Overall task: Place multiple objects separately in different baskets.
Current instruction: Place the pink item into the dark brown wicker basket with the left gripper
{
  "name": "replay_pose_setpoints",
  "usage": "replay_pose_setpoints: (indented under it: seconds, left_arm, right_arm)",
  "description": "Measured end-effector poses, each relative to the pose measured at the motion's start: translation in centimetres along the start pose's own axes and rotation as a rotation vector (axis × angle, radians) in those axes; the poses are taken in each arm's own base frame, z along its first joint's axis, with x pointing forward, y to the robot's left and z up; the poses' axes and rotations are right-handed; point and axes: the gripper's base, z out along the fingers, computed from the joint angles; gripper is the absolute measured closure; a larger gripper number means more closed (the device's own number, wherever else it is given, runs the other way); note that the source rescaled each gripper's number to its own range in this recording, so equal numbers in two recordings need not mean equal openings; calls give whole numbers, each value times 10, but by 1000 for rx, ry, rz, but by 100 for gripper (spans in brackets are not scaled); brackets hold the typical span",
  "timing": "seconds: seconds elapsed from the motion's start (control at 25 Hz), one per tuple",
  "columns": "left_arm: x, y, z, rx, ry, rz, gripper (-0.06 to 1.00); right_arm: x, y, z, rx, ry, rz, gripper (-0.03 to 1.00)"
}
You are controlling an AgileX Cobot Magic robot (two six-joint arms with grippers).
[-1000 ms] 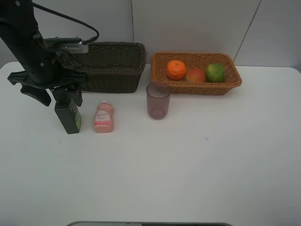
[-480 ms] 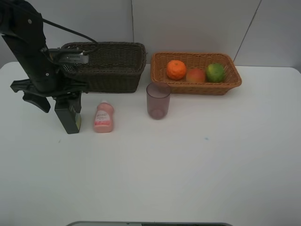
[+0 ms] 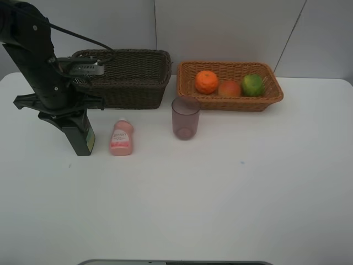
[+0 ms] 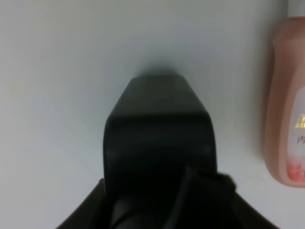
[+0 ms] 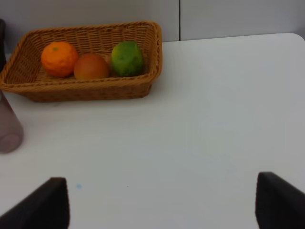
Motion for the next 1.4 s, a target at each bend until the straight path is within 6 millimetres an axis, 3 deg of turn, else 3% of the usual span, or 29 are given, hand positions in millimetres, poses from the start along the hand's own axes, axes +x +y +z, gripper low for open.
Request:
replay_pose_setpoints:
  seconds: [0.56,0.76,1.2,1.4]
  left_arm:
    - [0,0,1,-1,3,-25,45]
    - [-7,-1,-12,-10,21,-29,45]
    - [-71,-13,-109,18,-129,17,45]
    - [-115,-24,-115,23,-162,31,45]
  right_arm:
    - [0,0,0,0,0,0,36]
    - [0,0,0,0,0,0,36]
    - [0,0,0,0,0,0,36]
    - [0,0,0,0,0,0,36]
